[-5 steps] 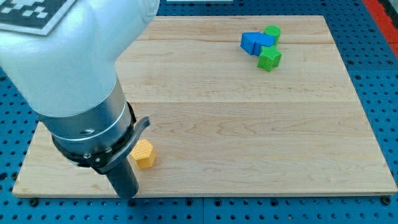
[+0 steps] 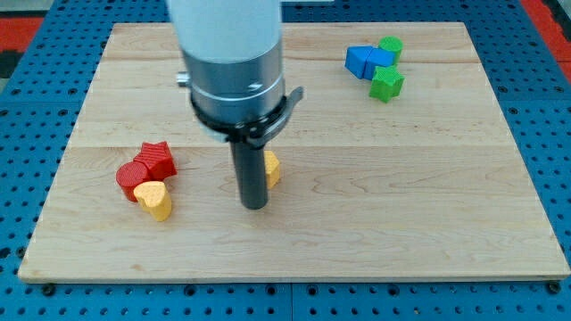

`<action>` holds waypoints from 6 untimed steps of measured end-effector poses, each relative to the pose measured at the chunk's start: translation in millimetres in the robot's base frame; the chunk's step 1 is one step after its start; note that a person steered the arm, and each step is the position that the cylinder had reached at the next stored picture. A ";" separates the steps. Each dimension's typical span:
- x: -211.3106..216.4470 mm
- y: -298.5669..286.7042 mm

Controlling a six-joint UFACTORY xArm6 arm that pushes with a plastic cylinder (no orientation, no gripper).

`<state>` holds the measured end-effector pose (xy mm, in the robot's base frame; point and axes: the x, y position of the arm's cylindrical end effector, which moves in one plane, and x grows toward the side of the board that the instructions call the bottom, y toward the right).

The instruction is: Slide the yellow heart towards the yellow hexagon

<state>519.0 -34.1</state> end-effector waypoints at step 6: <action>80.6 -82.1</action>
